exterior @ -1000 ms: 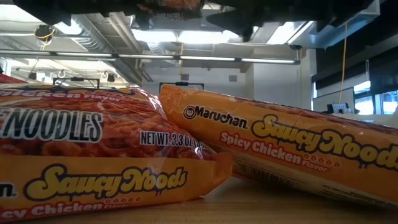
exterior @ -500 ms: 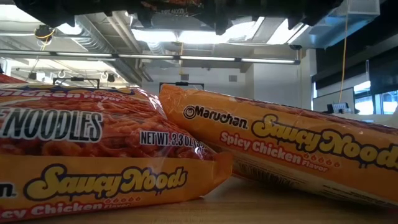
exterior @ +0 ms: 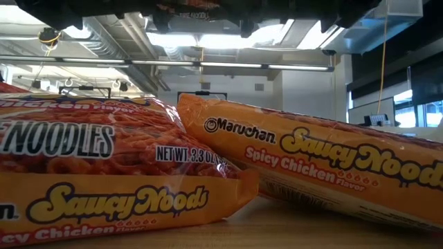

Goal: Sort Maruchan noodles
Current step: Put the middle top black noodle pack into the left white bin

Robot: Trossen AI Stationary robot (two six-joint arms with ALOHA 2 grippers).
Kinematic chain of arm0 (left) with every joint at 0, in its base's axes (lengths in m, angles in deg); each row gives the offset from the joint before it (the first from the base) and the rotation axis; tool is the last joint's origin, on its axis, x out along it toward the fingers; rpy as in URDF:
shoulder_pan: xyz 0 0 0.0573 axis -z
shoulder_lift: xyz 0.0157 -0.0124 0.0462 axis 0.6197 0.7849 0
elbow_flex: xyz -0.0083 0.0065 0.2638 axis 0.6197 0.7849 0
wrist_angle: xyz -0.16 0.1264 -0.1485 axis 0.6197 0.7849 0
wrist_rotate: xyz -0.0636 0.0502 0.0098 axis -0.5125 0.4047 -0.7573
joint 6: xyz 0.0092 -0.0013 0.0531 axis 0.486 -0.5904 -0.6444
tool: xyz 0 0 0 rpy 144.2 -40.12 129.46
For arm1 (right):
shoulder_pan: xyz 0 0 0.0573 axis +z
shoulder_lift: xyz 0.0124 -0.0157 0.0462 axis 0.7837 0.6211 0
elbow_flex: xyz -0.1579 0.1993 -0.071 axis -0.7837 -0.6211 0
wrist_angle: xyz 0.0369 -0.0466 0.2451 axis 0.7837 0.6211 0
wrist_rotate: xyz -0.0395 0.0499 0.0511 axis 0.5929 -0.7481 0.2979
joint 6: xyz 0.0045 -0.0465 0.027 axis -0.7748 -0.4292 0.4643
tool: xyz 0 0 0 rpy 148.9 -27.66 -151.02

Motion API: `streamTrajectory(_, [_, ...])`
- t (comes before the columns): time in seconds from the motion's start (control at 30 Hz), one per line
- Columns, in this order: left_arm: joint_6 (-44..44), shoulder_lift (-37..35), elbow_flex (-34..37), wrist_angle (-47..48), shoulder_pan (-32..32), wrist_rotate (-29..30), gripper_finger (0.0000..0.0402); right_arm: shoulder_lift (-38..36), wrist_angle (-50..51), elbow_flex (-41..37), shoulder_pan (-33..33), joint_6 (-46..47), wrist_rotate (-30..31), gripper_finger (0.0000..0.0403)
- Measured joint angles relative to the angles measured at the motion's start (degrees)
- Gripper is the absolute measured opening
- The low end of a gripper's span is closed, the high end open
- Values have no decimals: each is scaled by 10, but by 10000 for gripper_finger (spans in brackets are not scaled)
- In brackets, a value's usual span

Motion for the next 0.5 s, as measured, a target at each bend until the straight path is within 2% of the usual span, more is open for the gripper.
streamTrajectory(0.13, [16, -24, 0, 57, 0, -6, 183, 0, 9, 0, 0, -23, 18, 46])
streamTrajectory(0.23, [27, -64, -1, 137, 0, -9, 211, -9, 32, 0, 0, -26, 28, 48])
streamTrajectory(0.37, [50, -136, -13, 295, 0, -10, 240, -22, 66, 0, 0, -29, 39, 44])
streamTrajectory(0.5, [60, -187, -63, 464, 3, 2, 259, -25, 95, 0, 0, -33, 56, 44])
